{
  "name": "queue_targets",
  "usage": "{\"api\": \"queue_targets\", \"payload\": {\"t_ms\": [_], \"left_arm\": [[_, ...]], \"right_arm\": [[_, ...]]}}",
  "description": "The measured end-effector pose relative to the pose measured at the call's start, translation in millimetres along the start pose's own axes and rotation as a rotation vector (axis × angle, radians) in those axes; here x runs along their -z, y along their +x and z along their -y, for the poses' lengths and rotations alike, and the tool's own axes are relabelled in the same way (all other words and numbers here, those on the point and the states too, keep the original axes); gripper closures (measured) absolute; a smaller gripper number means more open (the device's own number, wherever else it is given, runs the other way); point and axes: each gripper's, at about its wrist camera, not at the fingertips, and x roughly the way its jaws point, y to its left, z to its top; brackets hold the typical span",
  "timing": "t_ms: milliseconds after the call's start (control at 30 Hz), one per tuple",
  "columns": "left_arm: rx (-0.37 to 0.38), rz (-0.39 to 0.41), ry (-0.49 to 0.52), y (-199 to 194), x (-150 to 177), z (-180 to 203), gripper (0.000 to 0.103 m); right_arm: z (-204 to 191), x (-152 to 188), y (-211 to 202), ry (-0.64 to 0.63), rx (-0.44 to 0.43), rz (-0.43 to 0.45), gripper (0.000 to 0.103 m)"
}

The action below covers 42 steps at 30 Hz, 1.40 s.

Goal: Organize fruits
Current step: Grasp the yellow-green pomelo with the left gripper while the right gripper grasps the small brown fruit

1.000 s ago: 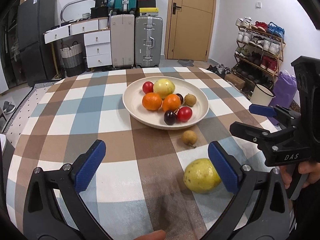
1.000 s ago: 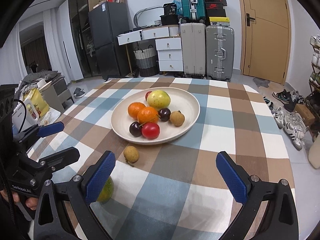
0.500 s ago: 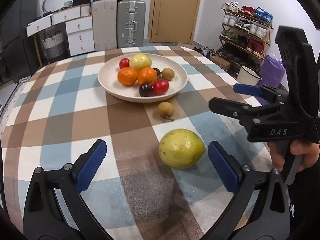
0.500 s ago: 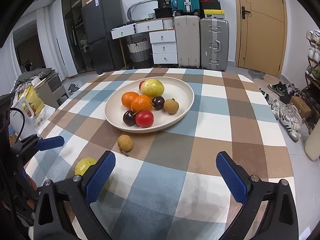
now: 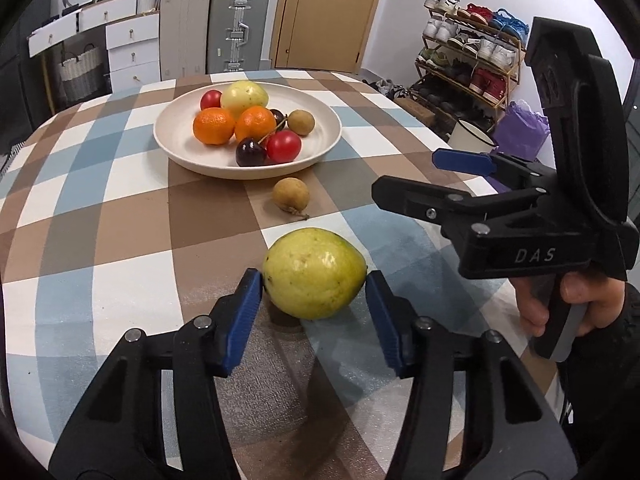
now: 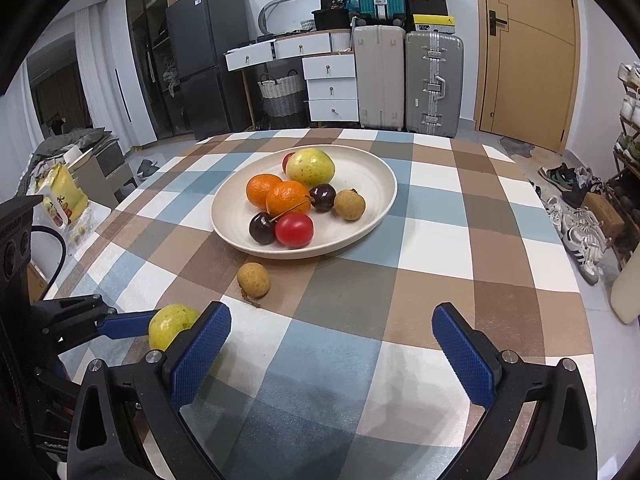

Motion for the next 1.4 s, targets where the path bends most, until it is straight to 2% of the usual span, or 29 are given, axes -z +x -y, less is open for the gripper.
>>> {"api": "queue_targets", "payload": {"t_ms": [267,367,400,500,600,733,833,933,967,1000,1233,1267,1300,1333,1400], "left_arm": [[-0.032,0.048,-0.032,-10,-5,-12,0.055],[-0.034,0.075,-0.05,-16,-7,-20,0.06],[-0.033,0.095,-0.053,-20,-7,-24,0.065],[-0.039,0.108,-0.05,-25,-9,-29,0.067],[-0.021,0.1,-0.059,-25,-9,-32,0.065],[-0.019,0.067,-0.049,-18,-6,-30,0.048],[-0.021,0.071,-0.056,-16,-5,-31,0.046],[0.018,0.047,-0.089,-11,-4,-36,0.041],[0.028,0.037,-0.093,-8,-3,-36,0.04],[0.029,0.034,-0.088,-7,-2,-34,0.039],[0.042,-0.01,-0.066,7,-2,-28,0.04],[0.041,-0.01,-0.061,7,-2,-27,0.042],[0.053,0.001,-0.059,6,-3,-26,0.051],[0.061,0.011,-0.057,5,-3,-25,0.054],[0.041,0.014,-0.049,4,-3,-25,0.054]], "right_arm": [[-3,1,6,0.003,-0.008,-0.012,0.001],[-6,1,12,0.006,-0.016,-0.028,0.001],[-7,0,14,0.005,-0.015,-0.036,0.001],[-11,-1,24,0.001,-0.001,-0.066,0.001],[-15,-2,33,0.005,0.001,-0.08,0.001],[-18,-5,40,0.006,-0.01,-0.082,0.001],[-17,-9,47,0.019,-0.032,-0.098,0.001],[-16,-14,55,0.012,-0.039,-0.121,0.01],[-16,-15,58,0.005,-0.05,-0.13,0.021],[-16,-16,61,0.005,-0.063,-0.144,0.026],[-17,-18,67,-0.017,-0.111,-0.151,0.031],[-19,-19,67,-0.03,-0.116,-0.148,0.034],[-20,-19,67,-0.038,-0.119,-0.147,0.034],[-22,-20,67,-0.047,-0.125,-0.146,0.035],[-25,-20,67,-0.058,-0.134,-0.145,0.038]]}}
